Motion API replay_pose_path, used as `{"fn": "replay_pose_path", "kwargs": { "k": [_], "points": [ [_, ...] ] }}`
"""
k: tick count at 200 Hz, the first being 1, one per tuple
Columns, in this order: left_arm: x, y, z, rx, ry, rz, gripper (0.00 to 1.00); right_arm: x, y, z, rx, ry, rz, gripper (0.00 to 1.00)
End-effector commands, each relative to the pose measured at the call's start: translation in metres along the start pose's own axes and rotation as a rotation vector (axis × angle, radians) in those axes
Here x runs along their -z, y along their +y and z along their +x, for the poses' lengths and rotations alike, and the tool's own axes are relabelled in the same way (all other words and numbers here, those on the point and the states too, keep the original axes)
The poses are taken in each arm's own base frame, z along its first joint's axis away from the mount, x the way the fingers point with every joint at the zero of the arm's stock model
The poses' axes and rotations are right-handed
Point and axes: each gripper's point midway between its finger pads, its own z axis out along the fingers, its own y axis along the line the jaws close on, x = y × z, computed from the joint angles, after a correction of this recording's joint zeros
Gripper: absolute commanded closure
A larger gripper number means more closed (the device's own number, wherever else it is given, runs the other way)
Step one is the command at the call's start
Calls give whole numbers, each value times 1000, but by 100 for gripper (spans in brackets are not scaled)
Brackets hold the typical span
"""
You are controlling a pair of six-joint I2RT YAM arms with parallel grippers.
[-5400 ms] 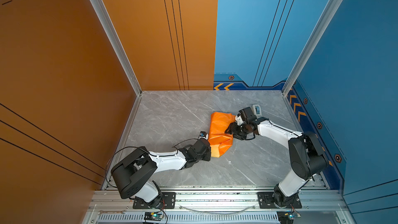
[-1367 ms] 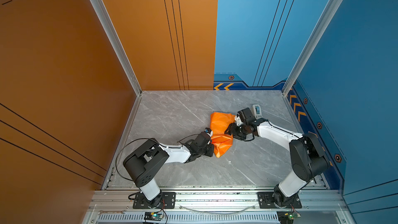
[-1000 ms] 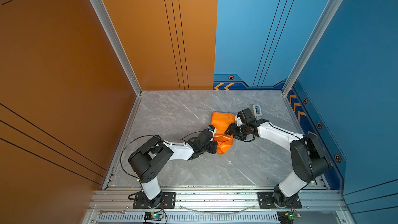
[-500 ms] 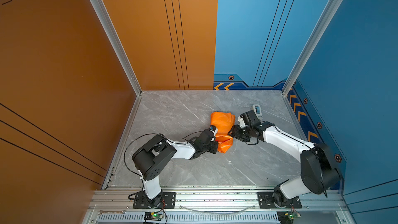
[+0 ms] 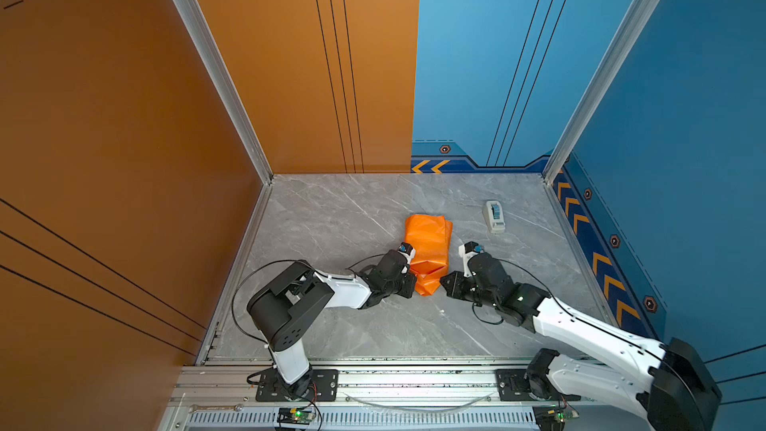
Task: Wrap a gift box in wrapping paper
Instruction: Fold the wrapping paper for the gift box.
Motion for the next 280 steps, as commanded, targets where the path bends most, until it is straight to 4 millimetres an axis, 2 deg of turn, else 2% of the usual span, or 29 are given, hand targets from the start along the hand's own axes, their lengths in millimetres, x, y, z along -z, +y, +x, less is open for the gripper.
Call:
{"fn": "replay_pose_path", "kwargs": {
  "k": [1,46,83,122,162,222,251,280],
  "points": [
    [-4,13,20,-6,68,-20,80,-20,18,-10,-52,-91,-48,94],
    [-4,13,18,-8,58,-3,80,-53,24,9,-29,-53,-37,96],
    [-2,10,17,-9,53,18,80,-66,8,21,-15,-38,23,97],
    [-1,7,18,-9,50,38,80,-75,-6,28,3,-22,62,97],
    [-1,7,19,-9,50,43,80,-83,-9,30,4,-13,54,97],
    [0,9,8,6,24,46,79,-93,-47,55,-33,49,128,98],
    [1,14,2,9,8,35,78,-98,-58,65,-51,84,146,99],
    [-1,22,-1,7,-1,9,76,-97,-62,64,-54,86,150,99]
  ]
}}
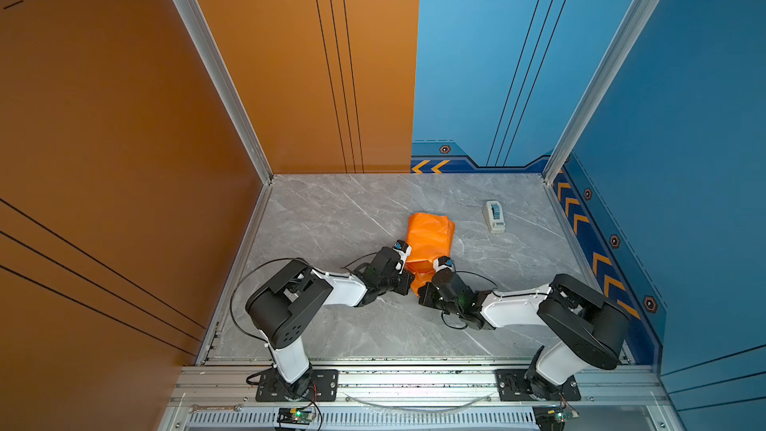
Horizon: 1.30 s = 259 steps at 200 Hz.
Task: Wrap a gift box in wrapping paper
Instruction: Fold the wrapping paper for the gift box.
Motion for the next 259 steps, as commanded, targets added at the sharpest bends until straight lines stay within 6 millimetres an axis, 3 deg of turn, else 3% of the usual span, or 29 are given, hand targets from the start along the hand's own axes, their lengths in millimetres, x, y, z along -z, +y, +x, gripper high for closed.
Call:
{"fn": "replay_pose_path", "kwargs": {
  "k": [1,30,79,99,112,139,166,199,225,259],
  "points": [
    [-2,12,5,-15,18,-30,76,-2,-42,24,-14,83,124,99],
    [12,5,-9,-37,-45,-7,76,0,-44,23,-5,86,134,99],
    [72,7,-36,-147,-200,-58,54,3,-43,21,11,97,142,100],
    [90,16,-57,-200,-257,-146,47,4,-42,19,18,97,141,100],
    [95,17,-75,-217,-266,-153,48,4,-41,20,22,99,141,100],
    [82,8,-102,-199,-201,-62,62,4,-40,19,25,101,138,100],
    [57,-9,-112,-187,-155,44,65,5,-42,20,31,109,145,100],
    [29,-29,-116,-220,-117,126,61,7,-51,20,38,124,165,100],
    [22,-48,-102,-415,-89,192,48,11,-55,17,44,129,172,100],
    [19,-42,-99,-627,-89,177,38,17,-60,13,60,137,182,100]
  ]
}}
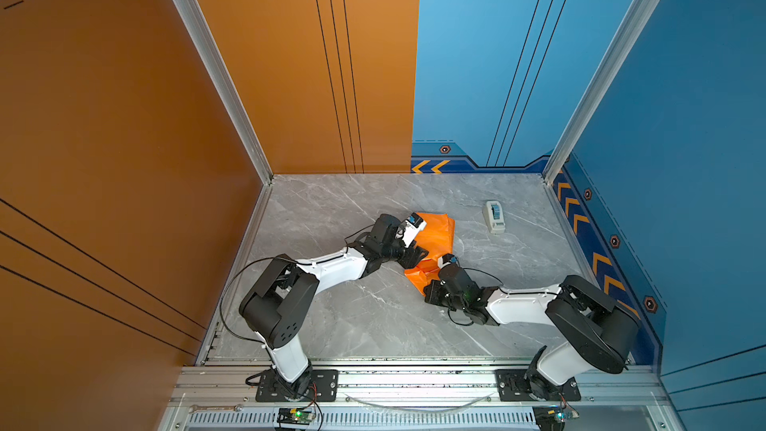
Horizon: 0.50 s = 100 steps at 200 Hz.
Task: Wrap a gift box in wrapping paper
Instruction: Fold the wrapping paper for the gift box.
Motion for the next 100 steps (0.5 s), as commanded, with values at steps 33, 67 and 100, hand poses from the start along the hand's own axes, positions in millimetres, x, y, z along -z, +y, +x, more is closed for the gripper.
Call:
{"fn": "replay_pose_path", "kwargs": {
  "k": [33,67,100],
  "points": [
    [-8,17,-14,-323,54,-44,34,10,-45,21,31,93,146,100],
    [-23,23,-46,-218,-12,-21,37,11,-45,18,36,80,147,99],
    [-48,46,-39,-127,100,-120,43,13,-47,17,32,66,157,99]
  ]
}}
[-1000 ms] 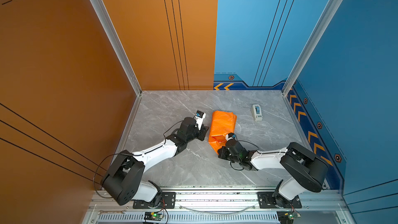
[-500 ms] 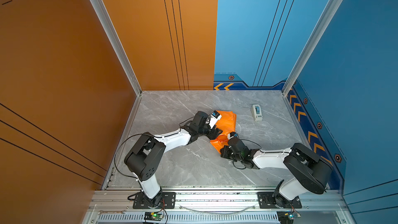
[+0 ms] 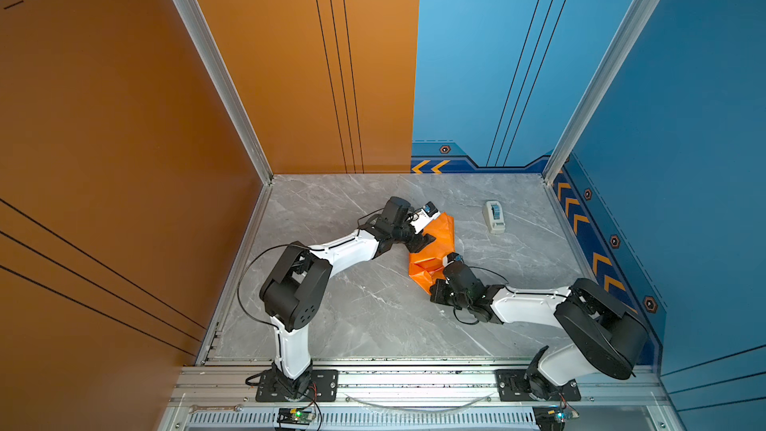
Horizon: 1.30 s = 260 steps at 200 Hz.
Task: Wrap a gift box in wrapping paper
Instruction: Fold the wrapping paper for the gift box.
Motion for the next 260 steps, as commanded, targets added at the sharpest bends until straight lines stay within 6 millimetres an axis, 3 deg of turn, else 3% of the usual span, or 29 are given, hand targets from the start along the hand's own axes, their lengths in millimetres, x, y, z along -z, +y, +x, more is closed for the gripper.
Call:
{"fn": "replay_pose_path", "kwargs": {
  "k": [1,57,97,119,145,171,202,226,260],
  "points": [
    [-15,15,19,85,117,-66,43,4,-34,21,14,60,115,100],
    [-19,33,63,226,266,-182,45,14,-43,21,14,42,146,99],
    [-10,33,76,293,297,-223,46,19,-53,23,4,36,170,99],
    [-3,22,59,286,229,-179,44,19,-53,23,-4,34,163,99],
    [9,4,19,195,76,-84,40,18,-50,21,-7,24,151,99],
    [22,-32,-8,9,-32,73,36,18,-49,20,-3,20,148,99],
    [17,-61,5,-231,-8,168,31,19,-49,21,-4,17,149,99],
    [8,-67,17,-350,36,177,28,19,-50,21,-5,15,151,99],
    [-5,-69,18,-444,55,131,26,19,-52,21,-6,15,155,99]
  ]
}}
